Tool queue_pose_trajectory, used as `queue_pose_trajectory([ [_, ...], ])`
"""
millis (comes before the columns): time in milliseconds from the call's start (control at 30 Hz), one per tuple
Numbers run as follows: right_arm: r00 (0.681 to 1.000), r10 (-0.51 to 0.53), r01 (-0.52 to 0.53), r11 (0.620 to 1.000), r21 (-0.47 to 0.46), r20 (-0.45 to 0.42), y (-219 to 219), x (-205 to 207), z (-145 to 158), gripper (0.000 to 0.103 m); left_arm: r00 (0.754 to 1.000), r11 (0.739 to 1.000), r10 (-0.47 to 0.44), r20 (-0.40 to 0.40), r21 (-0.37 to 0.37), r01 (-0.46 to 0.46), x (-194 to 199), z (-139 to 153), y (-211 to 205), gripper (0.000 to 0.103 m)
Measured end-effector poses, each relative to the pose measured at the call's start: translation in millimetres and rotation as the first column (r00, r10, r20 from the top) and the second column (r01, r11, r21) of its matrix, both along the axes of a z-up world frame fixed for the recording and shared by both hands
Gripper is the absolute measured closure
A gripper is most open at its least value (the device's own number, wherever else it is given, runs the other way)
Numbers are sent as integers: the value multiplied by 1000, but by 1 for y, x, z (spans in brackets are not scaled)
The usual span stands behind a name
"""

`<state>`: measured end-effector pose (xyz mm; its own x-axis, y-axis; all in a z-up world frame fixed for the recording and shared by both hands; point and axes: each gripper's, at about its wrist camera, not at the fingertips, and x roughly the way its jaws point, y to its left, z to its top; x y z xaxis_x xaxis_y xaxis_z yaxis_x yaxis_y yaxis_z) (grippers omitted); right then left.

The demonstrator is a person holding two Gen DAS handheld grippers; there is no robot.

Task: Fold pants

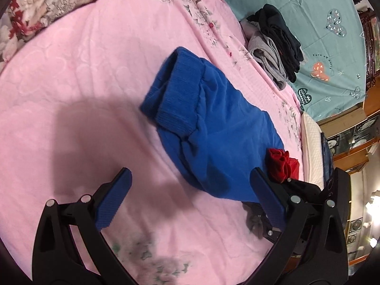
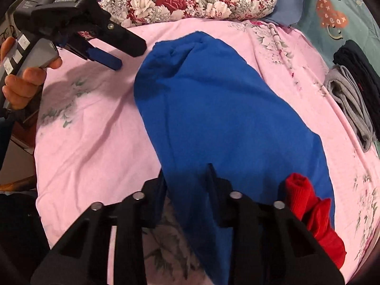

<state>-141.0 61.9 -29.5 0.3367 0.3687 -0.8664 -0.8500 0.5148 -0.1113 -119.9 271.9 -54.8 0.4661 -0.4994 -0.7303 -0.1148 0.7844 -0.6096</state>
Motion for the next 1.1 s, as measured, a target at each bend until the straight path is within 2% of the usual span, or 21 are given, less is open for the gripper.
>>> queue_pose_trajectory([
  [33,1000,8,-8,1000,0,6,1,-1,0,90,1000,1000,0,-7,-9,0,1,-1,-2,2],
  [100,1000,5,-6,1000,16,23,-6,-4,5,93,1000,1000,-2,-13,-31,2,5,-2,-7,2],
  [267,997,-67,70,989,131,-24,-22,18,30,94,1000,994,2,-15,-105,-3,20,-5,-21,2],
  [500,991,-116,129,970,207,-73,-34,33,41,94,996,972,92,1,-218,-90,42,-14,-26,2],
  [667,986,-140,159,958,237,-95,-41,37,44,94,984,963,178,30,-210,-168,50,-13,-33,5],
  [700,986,-135,155,960,235,-98,-40,37,43,94,980,960,196,32,-209,-185,51,-13,-33,10],
  [733,986,-132,152,961,233,-99,-40,36,42,93,977,958,211,29,-207,-201,51,-15,-31,22],
  [767,986,-124,147,963,227,-111,-39,34,40,91,977,957,214,17,-203,-206,53,-17,-30,28],
  [800,984,-114,143,964,223,-140,-39,34,38,86,977,958,215,9,-196,-209,54,-20,-28,41],
  [833,979,-106,145,962,231,-174,-41,35,37,76,976,960,219,9,-179,-214,54,-21,-27,52],
  [867,975,-101,151,955,256,-198,-46,35,40,72,976,962,219,10,-166,-214,53,-22,-25,57],
  [933,958,-130,216,913,346,-254,-72,43,51,58,976,964,217,5,-158,-214,54,-25,-22,65],
  [967,946,-162,264,885,382,-280,-87,48,55,56,977,965,215,6,-157,-211,54,-26,-21,66],
  [1000,921,-204,340,837,429,-332,-110,56,61,55,977,965,214,7,-154,-210,54,-26,-21,67],
  [1100,841,-284,507,711,487,-461,-164,72,62,55,976,968,217,9,-130,-214,56,-24,-22,68],
])
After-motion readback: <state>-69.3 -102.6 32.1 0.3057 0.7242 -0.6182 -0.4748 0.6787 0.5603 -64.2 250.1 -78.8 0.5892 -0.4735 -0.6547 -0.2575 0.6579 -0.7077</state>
